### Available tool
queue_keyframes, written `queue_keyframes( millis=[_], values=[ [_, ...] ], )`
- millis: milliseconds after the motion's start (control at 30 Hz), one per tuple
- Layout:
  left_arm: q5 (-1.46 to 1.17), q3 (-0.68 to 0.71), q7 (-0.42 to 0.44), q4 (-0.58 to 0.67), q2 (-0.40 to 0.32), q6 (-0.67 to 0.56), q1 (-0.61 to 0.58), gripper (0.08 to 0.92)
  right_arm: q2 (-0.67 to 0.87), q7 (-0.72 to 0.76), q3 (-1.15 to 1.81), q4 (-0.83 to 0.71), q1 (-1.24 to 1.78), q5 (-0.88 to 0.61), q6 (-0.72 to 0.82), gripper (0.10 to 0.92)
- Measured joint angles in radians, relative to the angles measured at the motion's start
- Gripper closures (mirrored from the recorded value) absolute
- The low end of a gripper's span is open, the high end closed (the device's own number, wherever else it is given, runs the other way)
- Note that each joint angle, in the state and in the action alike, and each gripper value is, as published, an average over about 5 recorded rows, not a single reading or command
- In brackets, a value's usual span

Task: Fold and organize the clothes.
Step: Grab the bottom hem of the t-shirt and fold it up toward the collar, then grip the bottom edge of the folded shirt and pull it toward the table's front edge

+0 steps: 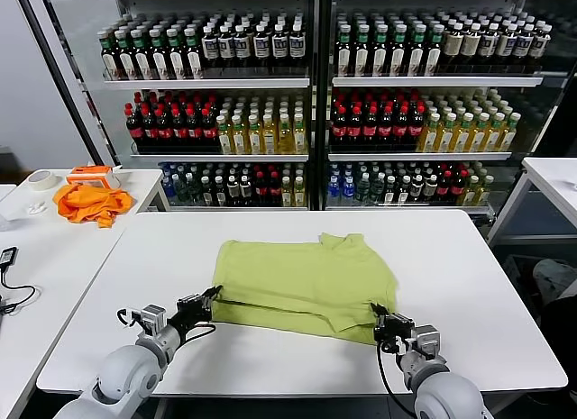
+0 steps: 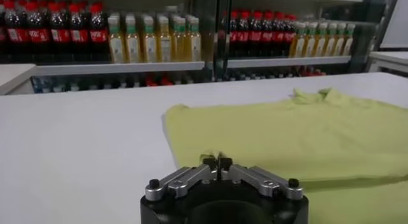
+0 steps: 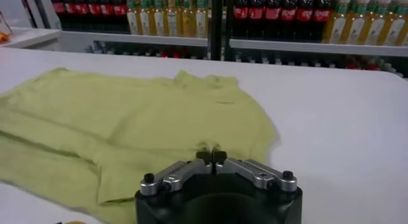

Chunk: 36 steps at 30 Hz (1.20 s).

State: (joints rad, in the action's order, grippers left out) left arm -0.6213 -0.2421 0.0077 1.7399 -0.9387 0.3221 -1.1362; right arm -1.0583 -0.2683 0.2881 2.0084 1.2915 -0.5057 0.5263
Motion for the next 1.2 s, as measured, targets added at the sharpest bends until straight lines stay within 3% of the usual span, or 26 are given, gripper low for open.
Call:
queue_keyframes(
  millis=[400,700,867,967,1100,1200],
  values=[
    [0.025,-0.016,-0.02,-0.033,0.006,-0.017,0.012,0.558,0.032,-0.008,0.069,0.054,0.051,-0.028,0.029,0.46],
    [-0.009,-0.047,-0.059,0.05,0.021,0.006,-0.04,0.298,0.037,-0.01,0.122,0.122,0.153,-0.024,0.027,0.225],
    [-0.016,-0.05,-0.091,0.093,0.015,0.042,-0.075,0.191,0.028,-0.022,0.127,0.127,0.182,-0.02,0.027,0.204],
    [-0.017,-0.047,-0.109,0.103,0.012,0.061,-0.085,0.179,0.023,-0.027,0.129,0.123,0.195,-0.022,0.022,0.205],
    [-0.018,-0.048,-0.127,0.11,0.006,0.081,-0.095,0.202,0.019,-0.023,0.134,0.113,0.211,-0.03,0.013,0.275],
    [-0.018,-0.047,-0.137,0.118,0.005,0.093,-0.107,0.276,0.017,-0.017,0.132,0.107,0.218,-0.038,0.007,0.362]
  ],
)
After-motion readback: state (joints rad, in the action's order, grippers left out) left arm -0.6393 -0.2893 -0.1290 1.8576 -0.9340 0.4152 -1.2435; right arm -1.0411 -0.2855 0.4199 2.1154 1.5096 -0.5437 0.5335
